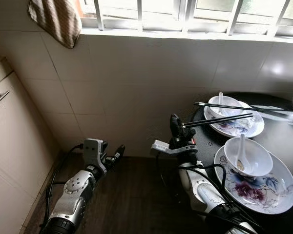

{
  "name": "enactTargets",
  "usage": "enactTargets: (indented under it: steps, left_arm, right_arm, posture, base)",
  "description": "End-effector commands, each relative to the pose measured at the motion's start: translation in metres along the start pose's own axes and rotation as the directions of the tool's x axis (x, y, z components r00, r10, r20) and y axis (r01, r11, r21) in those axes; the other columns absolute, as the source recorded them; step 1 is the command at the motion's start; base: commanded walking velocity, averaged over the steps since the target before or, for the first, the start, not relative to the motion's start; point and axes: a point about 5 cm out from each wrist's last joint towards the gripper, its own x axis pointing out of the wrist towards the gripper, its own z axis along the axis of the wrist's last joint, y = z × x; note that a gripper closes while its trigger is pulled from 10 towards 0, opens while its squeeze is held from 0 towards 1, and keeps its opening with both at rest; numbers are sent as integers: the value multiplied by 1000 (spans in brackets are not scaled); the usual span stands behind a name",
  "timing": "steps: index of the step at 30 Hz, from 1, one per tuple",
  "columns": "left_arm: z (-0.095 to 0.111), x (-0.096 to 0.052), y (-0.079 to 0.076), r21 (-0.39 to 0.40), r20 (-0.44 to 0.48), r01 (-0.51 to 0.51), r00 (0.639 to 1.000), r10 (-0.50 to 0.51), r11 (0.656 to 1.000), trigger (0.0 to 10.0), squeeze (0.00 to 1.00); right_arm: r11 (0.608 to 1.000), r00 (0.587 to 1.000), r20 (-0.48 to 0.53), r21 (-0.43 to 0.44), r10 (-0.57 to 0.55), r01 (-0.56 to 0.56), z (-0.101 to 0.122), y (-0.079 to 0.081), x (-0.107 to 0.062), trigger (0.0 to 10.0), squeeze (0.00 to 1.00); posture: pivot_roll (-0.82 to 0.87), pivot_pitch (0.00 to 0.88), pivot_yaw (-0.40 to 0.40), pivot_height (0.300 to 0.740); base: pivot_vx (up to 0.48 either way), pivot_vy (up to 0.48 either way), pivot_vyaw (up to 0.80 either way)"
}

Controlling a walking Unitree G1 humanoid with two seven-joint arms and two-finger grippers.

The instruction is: Kitchen organization

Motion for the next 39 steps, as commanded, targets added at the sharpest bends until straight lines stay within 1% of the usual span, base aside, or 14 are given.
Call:
enactTargets:
  steps: [1, 2, 3, 5, 7, 12, 14, 19, 22, 26, 34, 36, 37, 39]
  left_arm:
    - [1, 1, 0, -10, 12, -1, 1000, 1, 1000, 10000, 0]
    - [1, 1, 0, -10, 12, -1, 1000, 1, 1000, 10000, 0]
    - [2, 1, 0, -12, 14, -2, 1000, 2, 1000, 10000, 0]
    - [2, 1, 1, -13, 17, -4, 1000, 4, 1000, 10000, 0]
    - [2, 1, 1, -14, 18, -4, 1000, 4, 1000, 10000, 0]
    - [2, 1, 1, -18, 25, -9, 1000, 9, 1000, 10000, 0]
    - [2, 1, 1, -19, 26, -10, 1000, 10, 1000, 10000, 0]
    - [3, 1, 3, -26, 32, -15, 999, 16, 1000, 10000, 0]
    - [2, 0, 4, -28, 33, -17, 999, 18, 999, 10000, 0]
    - [2, 0, 4, -27, 34, -18, 999, 19, 999, 10000, 0]
    - [5, 0, 5, -17, 47, -25, 999, 26, 1000, 10000, 0]
    - [8, -2, 6, 18, 74, -52, 996, 50, 998, 10000, 0]
    - [12, -3, 7, 54, 106, -78, 992, 72, 996, 10000, 0]
    - [16, -4, 7, 80, 132, -101, 987, 89, 992, 10000, 0]
  right_arm:
    - [999, 997, 74, 36, 9, -12, 11, -2, -2, 0, 0]
    - [999, 997, 74, 36, 9, -12, 11, -2, -2, 0, 0]
    - [998, 996, 93, 55, 14, -20, 14, -2, -2, 0, 0]
    - [990, 989, 142, 129, 44, -62, 23, 1, -7, 0, 0]
    - [986, 986, 158, 148, 53, -77, 26, 2, -8, 0, 0]
    - [979, 976, 197, 162, 91, -124, 33, 7, -11, 0, 0]
    - [980, 975, 204, 156, 91, -124, 33, 7, -11, 0, 0]
    - [972, 967, 230, 179, 110, -153, 36, 10, -13, 0, 0]
    - [960, 966, 224, 212, 133, -182, 37, 14, -15, 0, 0]
    - [951, 968, 206, 242, 142, -191, 36, 17, -16, 0, 0]
    - [937, 972, 174, 283, 160, -204, 31, 20, -17, 0, 0]
    - [934, 973, 167, 294, 160, -204, 31, 20, -17, 0, 0]
    - [930, 975, 161, 309, 156, -200, 30, 20, -17, 0, 0]
    - [926, 977, 153, 324, 150, -193, 29, 19, -16, 0, 0]
  posture:
    - [0, 0, -2, 740]
    - [0, 0, -2, 740]
    - [0, 0, -2, 740]
    - [2, 0, -3, 740]
    - [2, 0, -3, 740]
    - [5, 0, -4, 740]
    - [7, 0, -6, 740]
    - [7, 0, -6, 740]
    - [15, 0, -5, 740]
    - [15, 0, -3, 740]
    - [19, 0, -3, 740]
    - [21, 0, -5, 740]
    - [21, 0, -5, 740]
    - [21, 0, -5, 740]
  base:
    - [0, 0, 800]
    - [0, 0, 800]
    - [0, 0, 800]
    - [0, 0, 800]
    - [0, 0, 800]
    - [0, 0, 800]
    - [0, 0, 800]
    - [0, 0, 800]
    - [0, 0, 800]
    - [0, 0, 800]
    - [0, 0, 800]
    - [0, 0, 800]
    - [0, 0, 800]
    - [0, 0, 800]
